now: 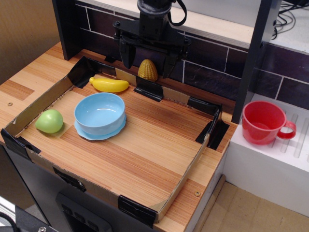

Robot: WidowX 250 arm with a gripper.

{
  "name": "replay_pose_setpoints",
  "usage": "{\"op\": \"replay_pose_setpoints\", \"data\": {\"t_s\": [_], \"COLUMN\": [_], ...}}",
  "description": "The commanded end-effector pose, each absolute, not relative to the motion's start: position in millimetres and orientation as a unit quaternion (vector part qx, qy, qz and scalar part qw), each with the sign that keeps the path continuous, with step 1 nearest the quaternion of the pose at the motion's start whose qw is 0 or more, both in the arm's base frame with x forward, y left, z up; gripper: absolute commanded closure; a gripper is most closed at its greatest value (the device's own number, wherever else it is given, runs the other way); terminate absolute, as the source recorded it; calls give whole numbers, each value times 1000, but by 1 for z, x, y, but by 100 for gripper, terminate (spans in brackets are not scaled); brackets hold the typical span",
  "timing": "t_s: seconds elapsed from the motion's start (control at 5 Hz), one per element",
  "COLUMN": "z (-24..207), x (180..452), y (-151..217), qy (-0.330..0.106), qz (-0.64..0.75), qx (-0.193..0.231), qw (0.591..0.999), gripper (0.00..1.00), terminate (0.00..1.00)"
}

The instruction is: Take bowl off plate

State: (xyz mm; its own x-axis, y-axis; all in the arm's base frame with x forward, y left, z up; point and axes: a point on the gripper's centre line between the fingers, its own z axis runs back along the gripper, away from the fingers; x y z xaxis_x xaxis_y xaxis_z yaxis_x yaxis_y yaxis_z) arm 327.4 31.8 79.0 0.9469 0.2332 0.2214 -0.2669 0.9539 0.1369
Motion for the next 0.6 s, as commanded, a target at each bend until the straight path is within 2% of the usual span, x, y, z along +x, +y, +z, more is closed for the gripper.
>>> {"op": "replay_pose_setpoints", "data": {"t_s": [0.0,0.2,0.4], "z": [79,72,61], "x": [327,309,297], "y": [32,44,50], "qy": [-102,-88,-92], "qz": [127,138,180], "qx": [83,72,61], "qw": [983,984,977], "gripper": [0,0,0], "terminate": [0,0,0]}}
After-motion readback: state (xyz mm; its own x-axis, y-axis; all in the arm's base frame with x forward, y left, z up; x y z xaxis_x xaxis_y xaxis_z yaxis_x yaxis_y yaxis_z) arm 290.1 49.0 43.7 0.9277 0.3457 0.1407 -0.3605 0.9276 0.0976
